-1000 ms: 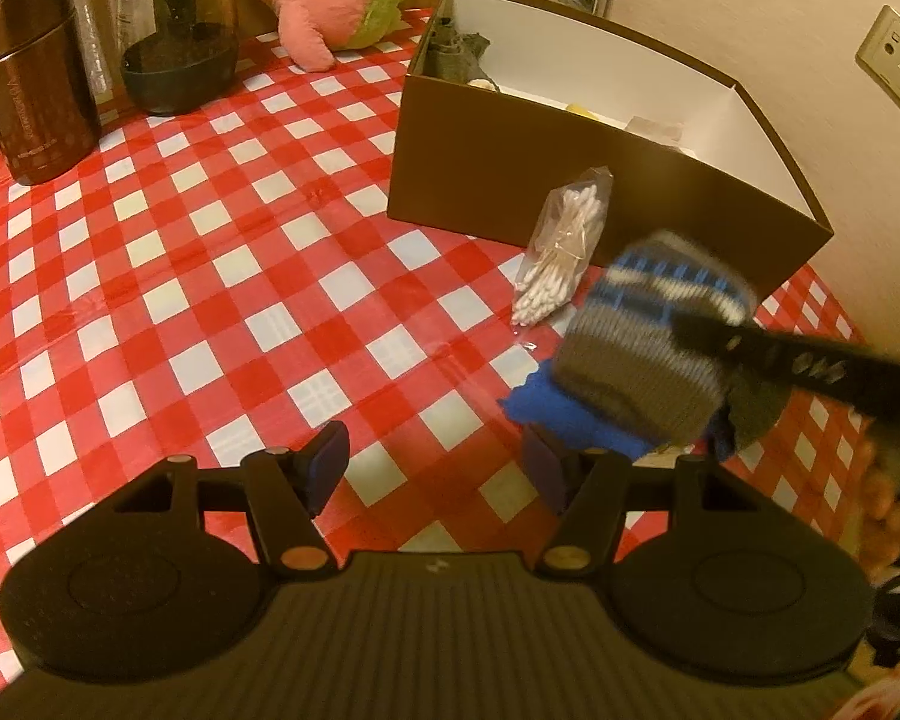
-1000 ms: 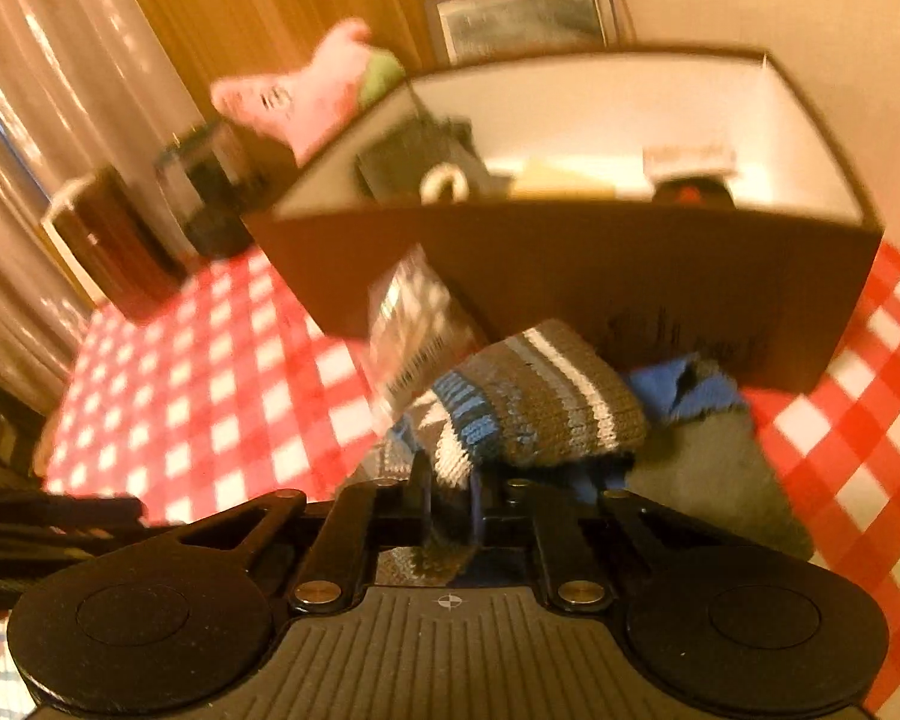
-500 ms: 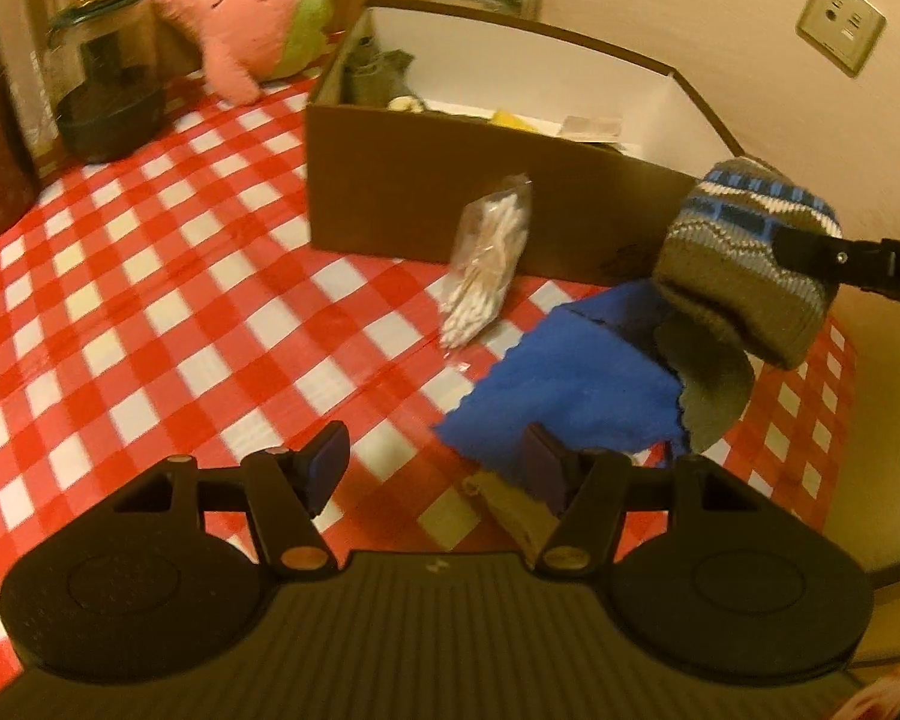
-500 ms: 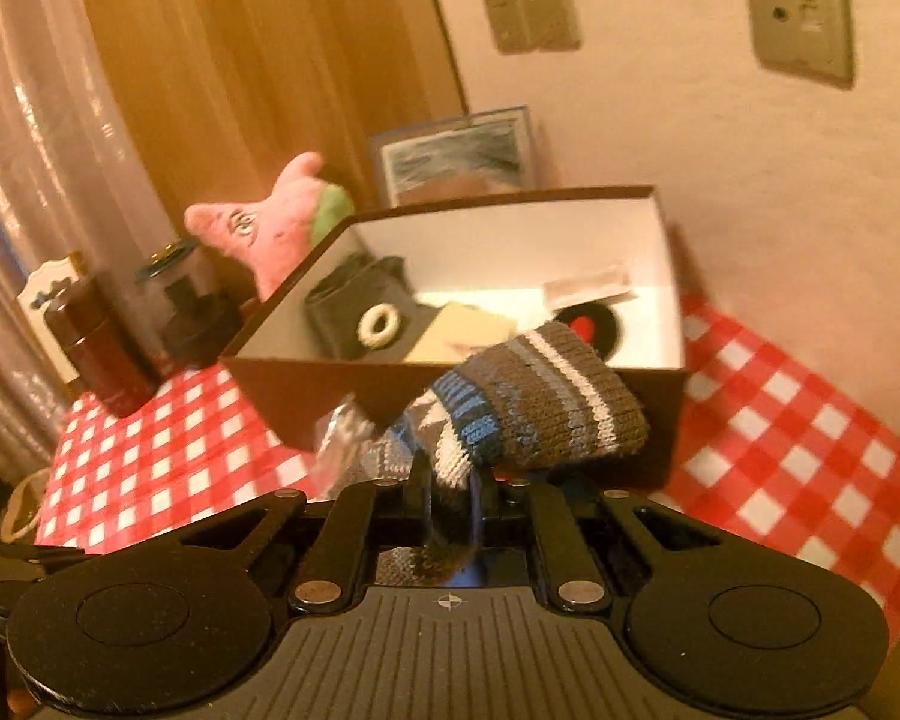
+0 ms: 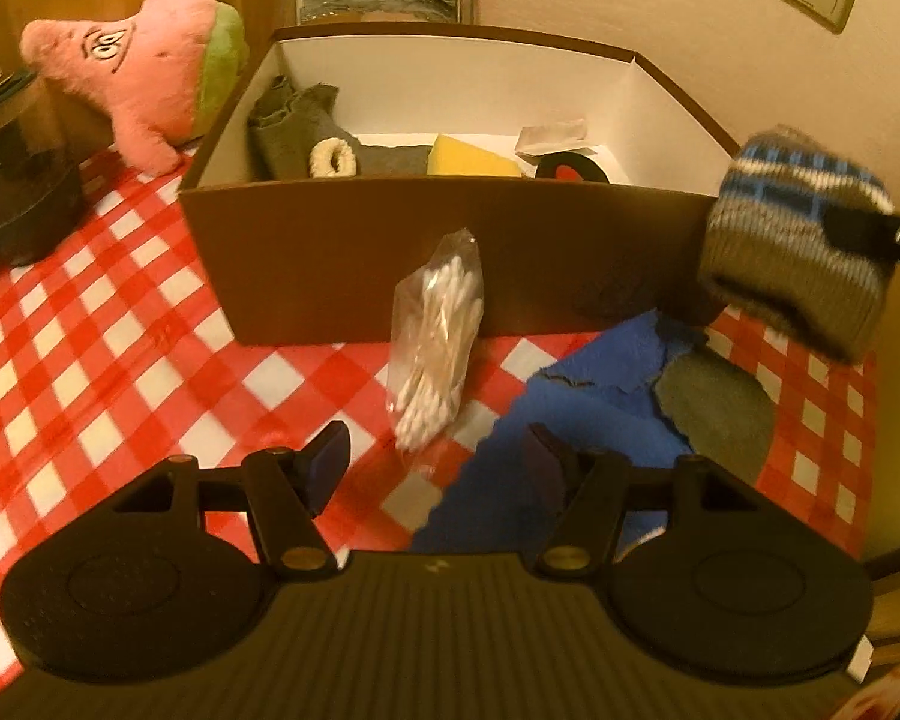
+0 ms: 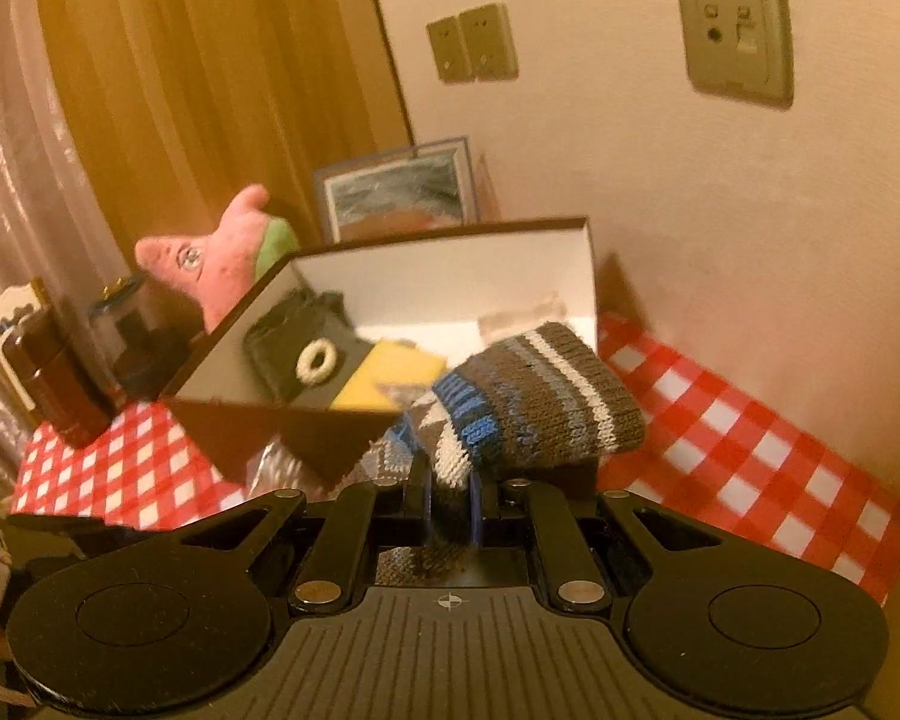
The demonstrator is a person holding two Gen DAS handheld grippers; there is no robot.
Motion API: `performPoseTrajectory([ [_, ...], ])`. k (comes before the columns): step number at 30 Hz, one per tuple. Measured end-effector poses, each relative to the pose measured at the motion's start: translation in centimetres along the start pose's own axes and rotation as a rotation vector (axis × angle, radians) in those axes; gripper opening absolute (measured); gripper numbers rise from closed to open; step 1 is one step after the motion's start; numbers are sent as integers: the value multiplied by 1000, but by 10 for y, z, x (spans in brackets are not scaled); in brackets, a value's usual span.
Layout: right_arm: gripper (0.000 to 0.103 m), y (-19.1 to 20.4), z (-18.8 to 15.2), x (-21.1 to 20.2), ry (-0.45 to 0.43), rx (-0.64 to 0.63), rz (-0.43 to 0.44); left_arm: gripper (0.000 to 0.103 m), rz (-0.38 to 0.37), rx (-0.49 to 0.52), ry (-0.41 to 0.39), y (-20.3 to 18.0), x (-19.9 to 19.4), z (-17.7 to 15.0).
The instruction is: Organize soft objects
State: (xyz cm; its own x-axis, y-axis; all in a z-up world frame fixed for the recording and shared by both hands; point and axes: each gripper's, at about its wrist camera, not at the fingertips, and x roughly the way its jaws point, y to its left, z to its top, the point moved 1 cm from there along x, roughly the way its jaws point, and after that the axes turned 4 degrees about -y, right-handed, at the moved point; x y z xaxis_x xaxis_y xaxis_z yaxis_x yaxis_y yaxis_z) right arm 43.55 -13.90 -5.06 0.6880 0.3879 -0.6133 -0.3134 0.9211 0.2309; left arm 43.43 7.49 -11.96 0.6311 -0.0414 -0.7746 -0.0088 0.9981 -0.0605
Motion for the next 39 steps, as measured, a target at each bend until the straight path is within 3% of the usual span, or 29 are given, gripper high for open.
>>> performPoseTrajectory([
  [16,12,-11,9,16,12,9,0,52,27,44,28,-5,51,24],
  [20,12,-13,10,16,13,12,-7,32,29,44,37,-5,55,23],
  [26,12,-13,8,13,14,11,-5,17,25,46,20,-4,47,21],
  [39,12,-5,7,-2,-6,-5,13,14,62,-7,-44,12,-3,13],
])
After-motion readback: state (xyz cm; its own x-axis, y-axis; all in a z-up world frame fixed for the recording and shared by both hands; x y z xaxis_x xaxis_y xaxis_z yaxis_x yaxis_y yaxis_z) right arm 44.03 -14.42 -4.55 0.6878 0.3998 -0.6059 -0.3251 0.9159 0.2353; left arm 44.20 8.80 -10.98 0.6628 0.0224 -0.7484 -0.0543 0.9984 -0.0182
